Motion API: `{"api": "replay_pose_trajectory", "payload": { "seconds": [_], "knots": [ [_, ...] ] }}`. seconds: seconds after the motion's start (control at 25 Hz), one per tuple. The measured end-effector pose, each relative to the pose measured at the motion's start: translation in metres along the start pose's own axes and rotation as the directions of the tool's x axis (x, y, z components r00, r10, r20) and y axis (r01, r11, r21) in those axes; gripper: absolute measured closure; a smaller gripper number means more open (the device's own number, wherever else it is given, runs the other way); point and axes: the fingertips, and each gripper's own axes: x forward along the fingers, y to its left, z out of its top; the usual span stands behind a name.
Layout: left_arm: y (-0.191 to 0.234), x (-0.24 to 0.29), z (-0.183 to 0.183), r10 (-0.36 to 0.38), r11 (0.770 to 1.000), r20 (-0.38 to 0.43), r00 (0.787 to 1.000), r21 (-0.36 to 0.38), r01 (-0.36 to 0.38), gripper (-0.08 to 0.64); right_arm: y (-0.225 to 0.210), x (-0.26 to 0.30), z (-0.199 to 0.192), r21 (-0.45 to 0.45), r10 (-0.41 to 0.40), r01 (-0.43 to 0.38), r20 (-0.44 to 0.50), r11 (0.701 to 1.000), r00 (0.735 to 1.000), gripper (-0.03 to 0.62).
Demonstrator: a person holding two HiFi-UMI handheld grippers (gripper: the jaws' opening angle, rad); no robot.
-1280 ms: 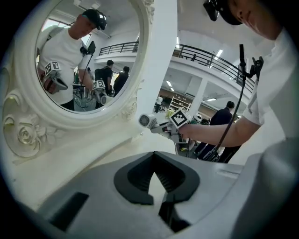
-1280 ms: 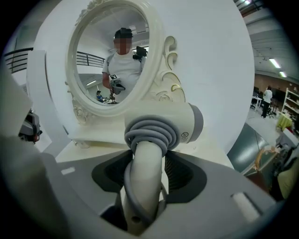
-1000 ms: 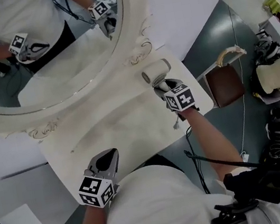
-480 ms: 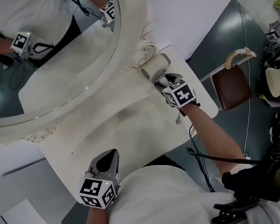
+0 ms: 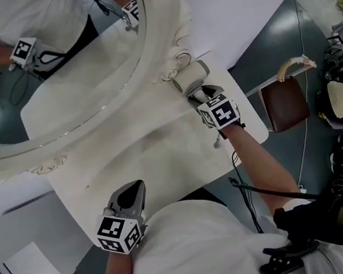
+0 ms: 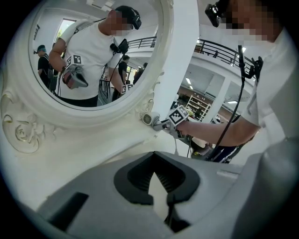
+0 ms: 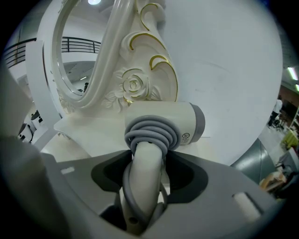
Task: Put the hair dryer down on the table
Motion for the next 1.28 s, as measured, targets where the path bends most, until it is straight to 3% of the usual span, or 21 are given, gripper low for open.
{"api": "replay_pose_trajectory", "payload": {
  "seconds": [0.44, 0.84, 1.28],
  "knots": [
    [0.002, -0.001, 0.001, -0.021, 1.0, -0.001, 1.0, 0.012, 0.021, 0.558, 0.002, -0.001, 0.0, -0.001, 0.006, -0.006, -0.005, 1.0, 1.0, 0.353],
    [0.004, -0.005, -0.004, -0.024, 1.0, -0.002, 1.0, 0.008, 0.024, 0.558, 0.003, 0.0, -0.001, -0.018, -0.025, 0.025, -0.014, 1.0, 1.0, 0.285],
    [0.002, -0.017, -0.009, -0.031, 0.999, 0.015, 0.999, 0.015, 0.03, 0.558, 0.002, -0.017, 0.005, -0.014, -0.052, 0.052, 0.007, 0.999, 0.999, 0.27]
  ]
}}
